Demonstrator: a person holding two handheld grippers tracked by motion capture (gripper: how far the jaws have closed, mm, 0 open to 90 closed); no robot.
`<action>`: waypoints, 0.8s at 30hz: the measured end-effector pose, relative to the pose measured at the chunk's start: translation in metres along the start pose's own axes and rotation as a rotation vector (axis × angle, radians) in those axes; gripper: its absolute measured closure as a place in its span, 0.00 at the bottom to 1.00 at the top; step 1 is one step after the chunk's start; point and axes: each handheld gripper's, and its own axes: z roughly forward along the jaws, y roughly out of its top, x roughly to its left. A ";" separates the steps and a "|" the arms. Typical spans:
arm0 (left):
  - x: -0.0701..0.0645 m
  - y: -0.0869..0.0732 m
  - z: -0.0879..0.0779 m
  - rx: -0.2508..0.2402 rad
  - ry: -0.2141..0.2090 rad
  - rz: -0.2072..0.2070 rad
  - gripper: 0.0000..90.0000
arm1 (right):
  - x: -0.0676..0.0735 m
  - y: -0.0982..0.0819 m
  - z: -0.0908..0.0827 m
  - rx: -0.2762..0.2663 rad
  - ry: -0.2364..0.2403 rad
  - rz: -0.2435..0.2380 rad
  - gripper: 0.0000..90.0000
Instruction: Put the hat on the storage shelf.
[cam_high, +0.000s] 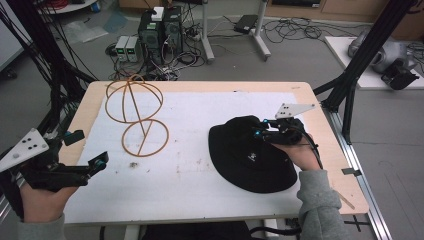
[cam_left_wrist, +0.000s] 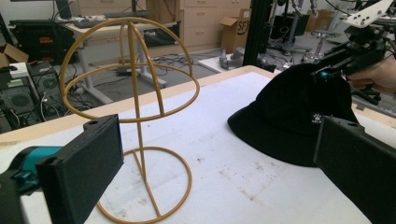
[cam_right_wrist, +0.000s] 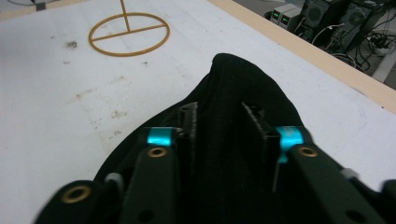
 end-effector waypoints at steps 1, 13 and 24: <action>0.000 0.000 0.000 -0.002 0.002 -0.002 0.02 | 0.000 0.000 0.000 0.003 -0.005 -0.010 0.82; 0.000 0.000 0.001 0.002 0.001 -0.001 0.02 | 0.003 0.001 -0.001 0.002 0.000 -0.018 0.97; 0.000 0.000 0.001 0.002 0.002 -0.002 0.02 | 0.002 0.003 -0.006 -0.031 0.030 -0.004 0.98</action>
